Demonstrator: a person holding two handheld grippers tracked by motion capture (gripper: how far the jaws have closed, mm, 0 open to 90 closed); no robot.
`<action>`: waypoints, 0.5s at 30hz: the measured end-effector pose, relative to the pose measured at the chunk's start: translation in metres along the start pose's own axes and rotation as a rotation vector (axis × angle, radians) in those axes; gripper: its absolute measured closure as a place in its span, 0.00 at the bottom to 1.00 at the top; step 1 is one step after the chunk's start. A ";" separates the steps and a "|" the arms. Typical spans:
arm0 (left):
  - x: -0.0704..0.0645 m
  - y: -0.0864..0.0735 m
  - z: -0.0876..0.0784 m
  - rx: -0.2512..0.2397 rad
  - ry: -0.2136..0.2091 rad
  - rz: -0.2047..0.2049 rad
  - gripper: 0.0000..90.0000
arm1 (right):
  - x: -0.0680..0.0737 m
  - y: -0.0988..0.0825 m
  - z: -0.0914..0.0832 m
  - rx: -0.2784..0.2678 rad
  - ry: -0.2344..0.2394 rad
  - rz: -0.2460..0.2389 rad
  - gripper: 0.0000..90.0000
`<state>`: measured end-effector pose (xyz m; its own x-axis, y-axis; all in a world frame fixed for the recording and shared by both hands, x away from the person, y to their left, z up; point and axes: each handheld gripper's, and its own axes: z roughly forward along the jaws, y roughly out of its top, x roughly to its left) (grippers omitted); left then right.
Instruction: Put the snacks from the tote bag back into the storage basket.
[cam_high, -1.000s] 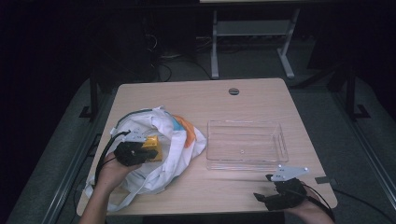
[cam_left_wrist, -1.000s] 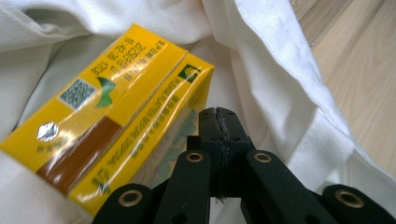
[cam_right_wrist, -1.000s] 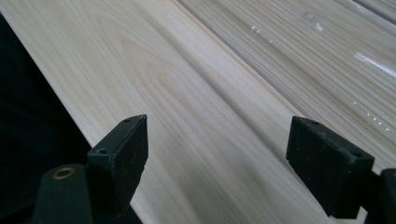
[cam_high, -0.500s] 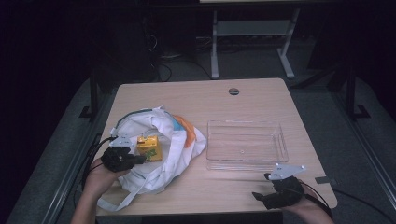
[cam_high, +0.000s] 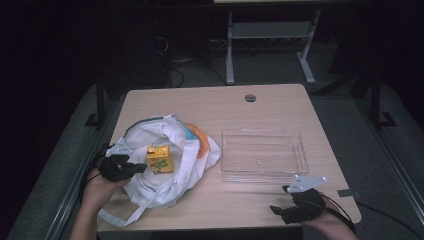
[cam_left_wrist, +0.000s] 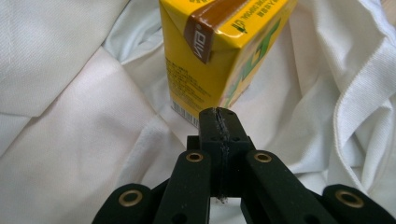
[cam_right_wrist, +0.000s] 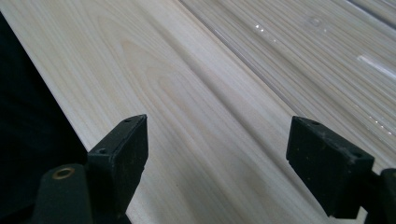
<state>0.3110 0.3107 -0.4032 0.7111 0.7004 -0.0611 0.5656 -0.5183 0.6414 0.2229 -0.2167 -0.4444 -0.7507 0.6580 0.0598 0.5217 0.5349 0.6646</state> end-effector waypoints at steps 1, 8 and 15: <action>0.001 0.001 0.001 -0.002 0.001 -0.001 1.00 | 0.000 0.000 0.000 0.001 0.000 -0.001 0.23; 0.002 0.003 0.004 0.004 -0.005 0.009 1.00 | 0.000 -0.001 -0.001 -0.001 -0.002 -0.002 0.23; 0.003 0.004 0.005 -0.001 -0.004 0.005 1.00 | 0.000 -0.001 -0.001 0.000 -0.002 0.000 0.23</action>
<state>0.3173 0.3080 -0.4040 0.7155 0.6959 -0.0613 0.5617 -0.5208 0.6428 0.2221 -0.2176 -0.4446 -0.7498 0.6591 0.0588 0.5221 0.5347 0.6645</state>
